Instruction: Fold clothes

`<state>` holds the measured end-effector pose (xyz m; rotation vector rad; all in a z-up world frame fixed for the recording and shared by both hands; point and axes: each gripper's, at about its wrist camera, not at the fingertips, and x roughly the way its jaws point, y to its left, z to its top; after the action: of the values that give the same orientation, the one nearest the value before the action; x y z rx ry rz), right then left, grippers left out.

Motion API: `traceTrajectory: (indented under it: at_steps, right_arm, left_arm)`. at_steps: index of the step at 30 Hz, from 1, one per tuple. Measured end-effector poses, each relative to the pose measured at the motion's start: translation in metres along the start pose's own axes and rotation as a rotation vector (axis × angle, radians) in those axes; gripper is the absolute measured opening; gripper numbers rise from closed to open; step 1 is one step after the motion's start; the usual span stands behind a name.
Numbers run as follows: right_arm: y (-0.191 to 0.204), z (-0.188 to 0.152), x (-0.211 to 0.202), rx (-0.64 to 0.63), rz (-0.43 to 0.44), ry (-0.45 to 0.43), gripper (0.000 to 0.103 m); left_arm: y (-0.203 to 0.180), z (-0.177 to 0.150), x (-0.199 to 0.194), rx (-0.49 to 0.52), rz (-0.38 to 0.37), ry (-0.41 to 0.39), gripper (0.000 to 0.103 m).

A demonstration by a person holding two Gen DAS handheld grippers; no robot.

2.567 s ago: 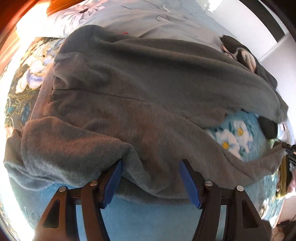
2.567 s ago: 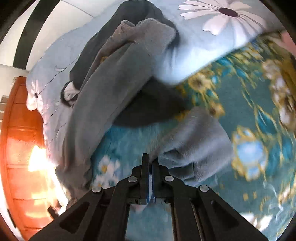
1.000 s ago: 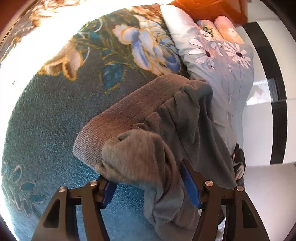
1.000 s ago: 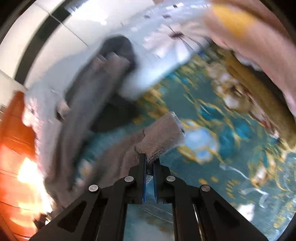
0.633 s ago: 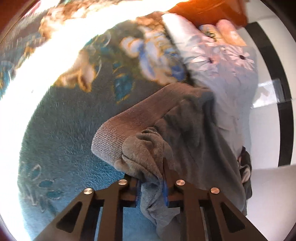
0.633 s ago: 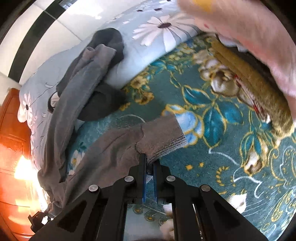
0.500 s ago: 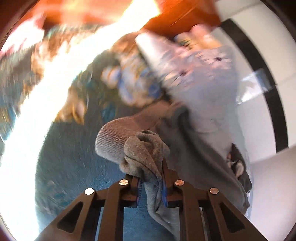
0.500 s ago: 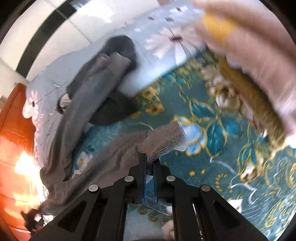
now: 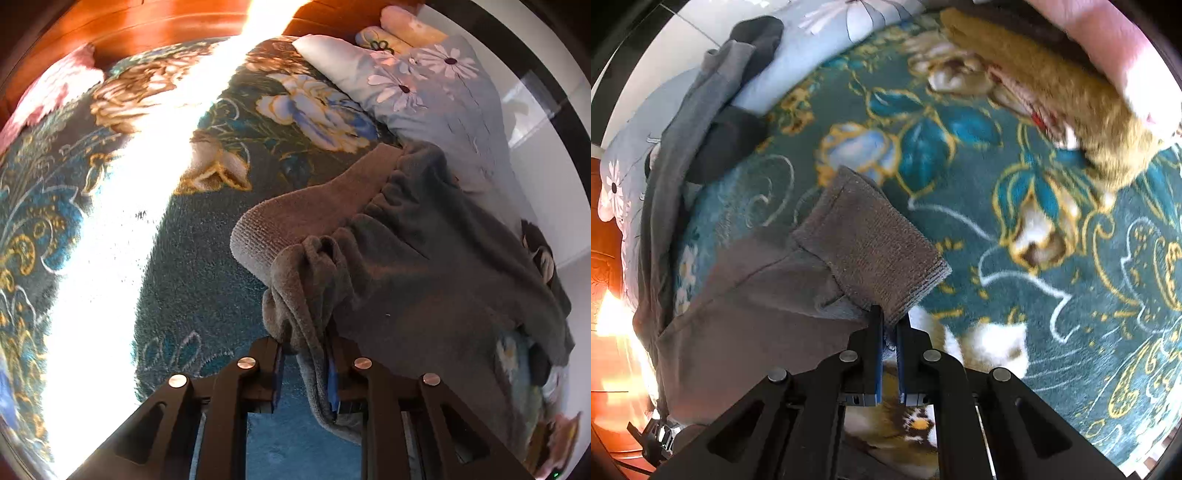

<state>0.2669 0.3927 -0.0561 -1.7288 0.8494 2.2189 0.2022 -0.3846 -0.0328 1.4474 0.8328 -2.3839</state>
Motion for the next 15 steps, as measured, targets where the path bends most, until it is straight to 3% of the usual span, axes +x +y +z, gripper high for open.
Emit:
traceTrajectory:
  at_steps: [3, 4, 8, 11, 13, 15]
  right_arm:
    - [0.0, -0.001, -0.002, 0.0, 0.002, -0.001, 0.007]
    - [0.001, 0.0, -0.004, -0.001, 0.003, -0.005, 0.008]
    - [0.004, -0.002, -0.019, -0.023, -0.032, -0.013, 0.017]
    - [0.016, -0.006, -0.042, -0.091, -0.126, -0.052, 0.017]
    - [0.034, -0.005, -0.062, -0.168, -0.107, -0.111, 0.021]
    - [0.057, 0.005, -0.071, -0.227, -0.061, -0.161, 0.029]
  left_arm:
    - [0.0, 0.002, -0.004, 0.005, 0.014, 0.015, 0.033]
    - [0.0, 0.002, -0.006, 0.008, 0.031, 0.019, 0.042]
    - [0.003, 0.0, -0.021, 0.014, 0.11, 0.015, 0.051]
    - [-0.002, -0.002, -0.037, 0.05, 0.199, -0.015, 0.053]
    - [-0.011, -0.002, -0.045, 0.091, 0.239, -0.036, 0.053]
    - [-0.034, -0.001, -0.046, 0.141, 0.214, -0.048, 0.055]
